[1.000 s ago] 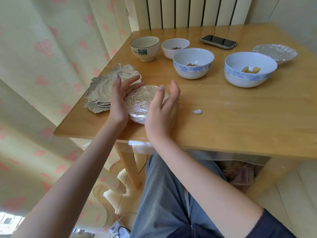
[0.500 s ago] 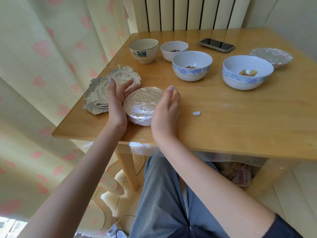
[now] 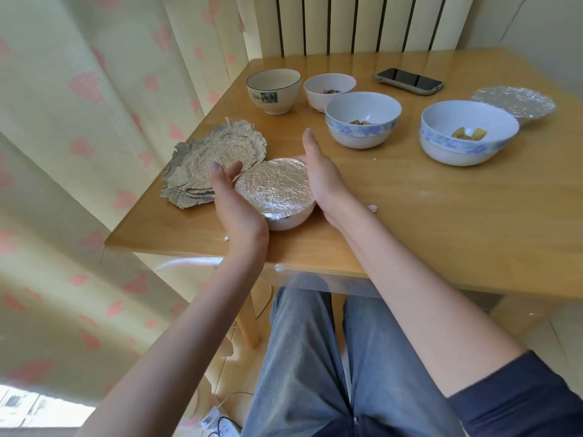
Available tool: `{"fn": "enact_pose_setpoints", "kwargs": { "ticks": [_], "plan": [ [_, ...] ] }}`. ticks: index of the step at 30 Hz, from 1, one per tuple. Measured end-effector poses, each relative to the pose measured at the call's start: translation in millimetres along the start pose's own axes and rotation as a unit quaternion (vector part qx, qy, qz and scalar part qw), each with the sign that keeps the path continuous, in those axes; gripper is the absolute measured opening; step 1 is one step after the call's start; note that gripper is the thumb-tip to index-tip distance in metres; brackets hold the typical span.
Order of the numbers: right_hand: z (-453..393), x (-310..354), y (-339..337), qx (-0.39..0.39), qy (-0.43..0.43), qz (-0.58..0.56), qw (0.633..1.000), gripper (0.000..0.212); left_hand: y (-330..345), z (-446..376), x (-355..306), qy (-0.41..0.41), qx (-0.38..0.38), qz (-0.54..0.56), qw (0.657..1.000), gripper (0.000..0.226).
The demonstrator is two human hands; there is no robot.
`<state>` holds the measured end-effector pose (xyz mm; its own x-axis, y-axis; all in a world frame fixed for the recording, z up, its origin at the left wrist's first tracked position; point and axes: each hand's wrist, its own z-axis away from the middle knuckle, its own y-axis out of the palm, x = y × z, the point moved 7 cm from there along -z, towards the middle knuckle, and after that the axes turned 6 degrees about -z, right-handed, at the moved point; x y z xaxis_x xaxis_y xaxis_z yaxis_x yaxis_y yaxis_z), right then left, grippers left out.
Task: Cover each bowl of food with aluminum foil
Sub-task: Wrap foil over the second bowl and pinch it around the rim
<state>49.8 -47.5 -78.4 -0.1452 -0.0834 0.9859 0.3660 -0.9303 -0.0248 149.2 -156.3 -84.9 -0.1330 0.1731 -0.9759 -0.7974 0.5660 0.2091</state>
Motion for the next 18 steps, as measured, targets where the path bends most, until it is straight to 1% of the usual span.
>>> {"fn": "enact_pose_setpoints", "kwargs": {
  "ticks": [3,4,6,8,10,12,14,16,18],
  "plan": [
    [0.9,1.5,1.1,-0.004,-0.004,-0.004,1.0,0.085,0.3,4.3,-0.5,-0.001,-0.007,-0.011,1.0,0.057],
    [0.6,2.1,0.6,-0.003,-0.008,-0.011,1.0,0.085,0.0,3.9,-0.2,-0.008,0.004,-0.005,1.0,0.059],
    [2.1,4.2,-5.4,-0.016,-0.018,-0.039,0.999,0.083,-2.1,1.4,-2.0,-0.032,0.031,0.03,0.999,0.07],
    [8.1,4.7,-24.6,-0.07,-0.022,-0.082,0.994,0.074,-10.2,-1.2,-1.3,-0.061,0.043,0.079,0.994,0.072],
    [17.1,-4.5,-42.9,-0.108,-0.012,-0.124,0.986,0.073,-15.1,3.7,0.5,-0.086,0.069,0.12,0.987,0.069],
    [30.1,-15.3,-44.3,-0.088,-0.001,-0.176,0.981,0.072,-9.6,11.8,3.3,-0.082,0.119,0.148,0.978,0.072],
    [42.6,-23.2,-29.0,-0.046,0.02,-0.207,0.977,0.068,0.5,16.5,6.5,-0.076,0.157,0.157,0.972,0.073],
    [47.3,-23.7,-12.0,-0.032,0.026,-0.205,0.978,0.064,5.0,17.4,7.2,-0.068,0.151,0.161,0.973,0.072],
    [48.0,-22.2,-6.0,-0.042,0.022,-0.211,0.976,0.066,7.8,20.9,4.3,-0.058,0.144,0.159,0.975,0.072]
  ]
}}
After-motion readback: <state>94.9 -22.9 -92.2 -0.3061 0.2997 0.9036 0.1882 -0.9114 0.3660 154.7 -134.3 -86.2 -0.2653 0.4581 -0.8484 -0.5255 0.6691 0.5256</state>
